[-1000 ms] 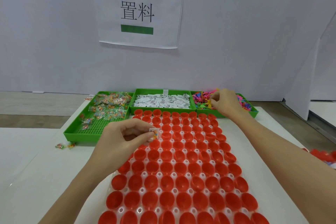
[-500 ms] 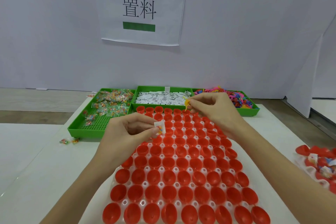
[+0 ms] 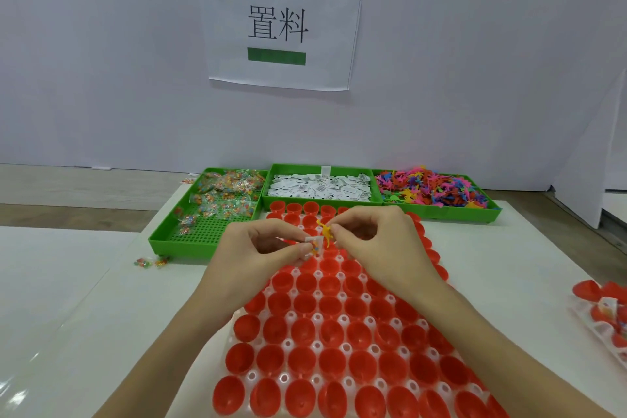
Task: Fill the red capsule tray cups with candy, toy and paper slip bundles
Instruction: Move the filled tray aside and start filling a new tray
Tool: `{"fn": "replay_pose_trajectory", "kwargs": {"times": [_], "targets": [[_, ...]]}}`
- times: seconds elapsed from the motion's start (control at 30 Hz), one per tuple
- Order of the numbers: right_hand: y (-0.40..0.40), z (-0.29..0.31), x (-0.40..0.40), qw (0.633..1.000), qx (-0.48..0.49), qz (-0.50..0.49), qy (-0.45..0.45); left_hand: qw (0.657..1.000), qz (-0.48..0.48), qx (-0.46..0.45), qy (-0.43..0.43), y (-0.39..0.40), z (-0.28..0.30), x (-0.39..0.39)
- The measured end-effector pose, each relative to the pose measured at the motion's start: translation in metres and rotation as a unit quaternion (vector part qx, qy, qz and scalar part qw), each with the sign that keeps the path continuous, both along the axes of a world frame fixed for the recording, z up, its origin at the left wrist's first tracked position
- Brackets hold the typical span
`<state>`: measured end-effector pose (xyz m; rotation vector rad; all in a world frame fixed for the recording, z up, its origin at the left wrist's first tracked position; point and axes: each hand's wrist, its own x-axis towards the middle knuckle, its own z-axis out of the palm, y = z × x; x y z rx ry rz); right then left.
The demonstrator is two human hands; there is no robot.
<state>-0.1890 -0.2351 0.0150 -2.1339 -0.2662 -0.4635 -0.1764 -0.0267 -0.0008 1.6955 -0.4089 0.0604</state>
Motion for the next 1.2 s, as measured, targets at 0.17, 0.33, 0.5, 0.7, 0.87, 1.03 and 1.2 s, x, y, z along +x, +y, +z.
{"fn": "replay_pose_trajectory", "kwargs": {"times": [0.17,0.33,0.5,0.7,0.87,1.03,1.2], "targets": [[0.011,0.003,0.012,1.000,-0.012,0.027,0.004,1.000,0.021,-0.006,-0.002,0.005,-0.001,0.004],[0.020,0.003,0.023,0.994,-0.007,0.098,0.036,0.997,0.052,-0.050,0.005,0.009,-0.007,0.012],[0.024,0.013,0.039,0.980,-0.004,0.166,0.107,0.994,0.092,-0.041,-0.029,0.016,-0.013,0.020],[0.036,0.021,0.065,0.977,-0.029,0.183,0.101,0.991,0.100,-0.070,-0.047,0.024,-0.013,0.034],[0.043,0.025,0.088,0.979,-0.059,0.173,0.090,0.990,0.130,-0.049,-0.037,0.025,-0.011,0.054],[0.043,0.022,0.113,0.981,-0.068,0.146,0.104,0.988,0.145,0.003,-0.053,0.026,-0.009,0.079],[0.046,0.012,0.135,0.984,-0.107,0.107,0.090,0.962,0.197,0.131,-0.134,0.020,-0.011,0.105]]}}
